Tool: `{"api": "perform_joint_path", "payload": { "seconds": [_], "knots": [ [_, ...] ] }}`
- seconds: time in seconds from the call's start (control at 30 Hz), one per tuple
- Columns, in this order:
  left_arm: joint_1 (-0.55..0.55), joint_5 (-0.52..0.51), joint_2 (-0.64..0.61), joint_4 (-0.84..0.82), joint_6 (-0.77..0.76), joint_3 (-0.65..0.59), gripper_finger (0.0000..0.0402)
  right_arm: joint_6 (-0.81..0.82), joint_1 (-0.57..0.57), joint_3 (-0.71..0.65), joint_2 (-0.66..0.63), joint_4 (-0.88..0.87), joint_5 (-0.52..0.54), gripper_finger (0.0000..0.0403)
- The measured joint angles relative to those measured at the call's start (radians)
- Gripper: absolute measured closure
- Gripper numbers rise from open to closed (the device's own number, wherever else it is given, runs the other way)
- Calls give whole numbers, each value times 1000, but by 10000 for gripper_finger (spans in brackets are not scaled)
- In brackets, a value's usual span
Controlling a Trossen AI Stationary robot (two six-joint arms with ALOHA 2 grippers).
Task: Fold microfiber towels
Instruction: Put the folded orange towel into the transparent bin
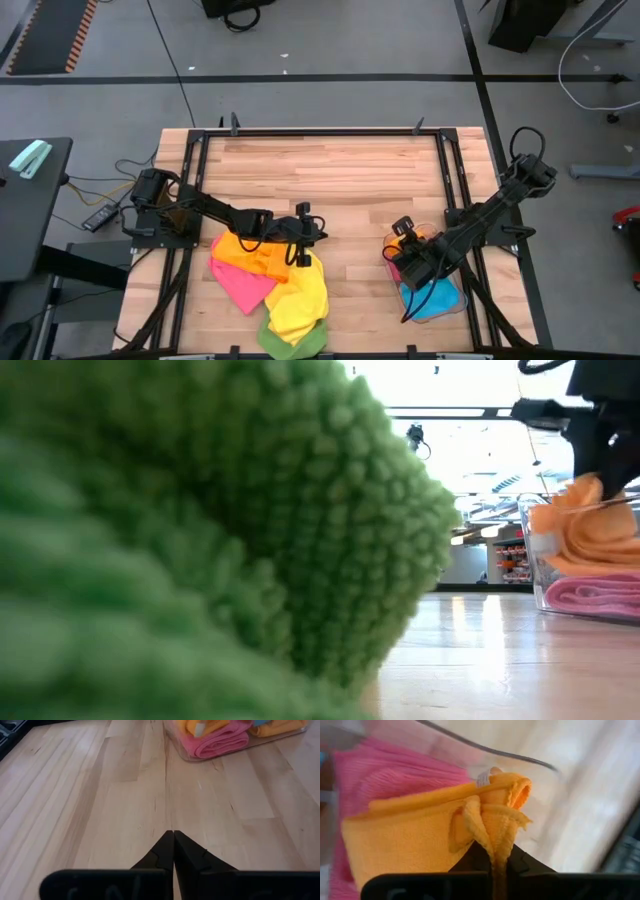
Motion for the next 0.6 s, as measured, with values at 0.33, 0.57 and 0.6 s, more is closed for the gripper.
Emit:
{"api": "perform_joint_path", "payload": {
  "seconds": [0.33,0.57,0.6],
  "knots": [
    [0,0,0,0,0,0,376,126,79,47,0,-107,154,391],
    [-9,0,0,0,-1,0,381,234,131,-43,0,-27,76,391],
    [-9,0,0,0,0,0,384,237,136,-57,0,-17,62,391]
  ]
}}
